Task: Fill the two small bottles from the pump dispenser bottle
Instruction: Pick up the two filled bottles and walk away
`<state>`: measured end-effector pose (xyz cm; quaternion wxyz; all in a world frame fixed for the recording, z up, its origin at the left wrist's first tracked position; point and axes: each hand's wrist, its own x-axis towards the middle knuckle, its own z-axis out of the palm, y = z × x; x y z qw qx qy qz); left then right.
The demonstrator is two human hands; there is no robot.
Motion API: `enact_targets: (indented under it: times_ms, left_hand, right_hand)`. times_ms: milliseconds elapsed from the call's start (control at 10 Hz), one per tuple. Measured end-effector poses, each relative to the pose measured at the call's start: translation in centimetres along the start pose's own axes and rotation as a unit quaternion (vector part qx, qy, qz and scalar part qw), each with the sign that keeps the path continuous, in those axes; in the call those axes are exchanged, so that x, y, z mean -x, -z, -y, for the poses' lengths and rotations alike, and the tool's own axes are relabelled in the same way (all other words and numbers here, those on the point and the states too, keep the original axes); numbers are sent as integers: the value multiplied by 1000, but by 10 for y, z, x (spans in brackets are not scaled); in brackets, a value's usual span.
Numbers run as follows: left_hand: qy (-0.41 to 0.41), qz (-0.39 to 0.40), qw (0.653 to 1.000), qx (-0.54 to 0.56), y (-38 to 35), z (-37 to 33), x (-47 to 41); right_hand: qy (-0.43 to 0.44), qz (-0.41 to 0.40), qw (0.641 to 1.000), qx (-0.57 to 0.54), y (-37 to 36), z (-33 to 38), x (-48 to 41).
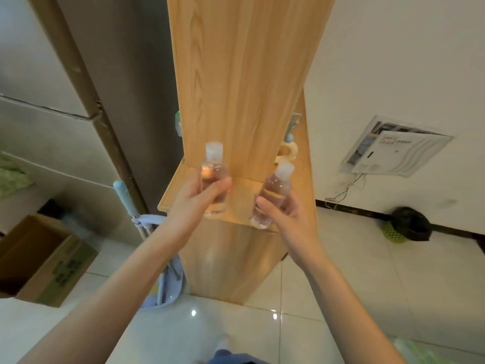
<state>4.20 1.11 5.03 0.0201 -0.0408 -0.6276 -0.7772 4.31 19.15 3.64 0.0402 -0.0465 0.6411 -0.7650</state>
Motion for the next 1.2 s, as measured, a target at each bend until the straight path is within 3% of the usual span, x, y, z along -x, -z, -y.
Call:
enact_targets:
  times_ms: [100,200,600,1100,1200]
  left_hand:
    - [-27,12,998,-55,-7,3,-31]
    - [-3,-5,996,-85,-10,15,-49]
    - [30,-26,994,-103,5,58,-56]
    - [37,2,989,-141,8,58,-59]
    - [16,-83,980,-181,20,59,-30]
  right_hand:
    - [24,-19,999,26,0,8,-28]
    - [35,-19,998,48,1,4,-46]
    - [20,-20,993,118,12,-35,-59]
    - [2,-18,991,135,17,-46,-62]
    - [-15,-42,990,131,25,-32,-50]
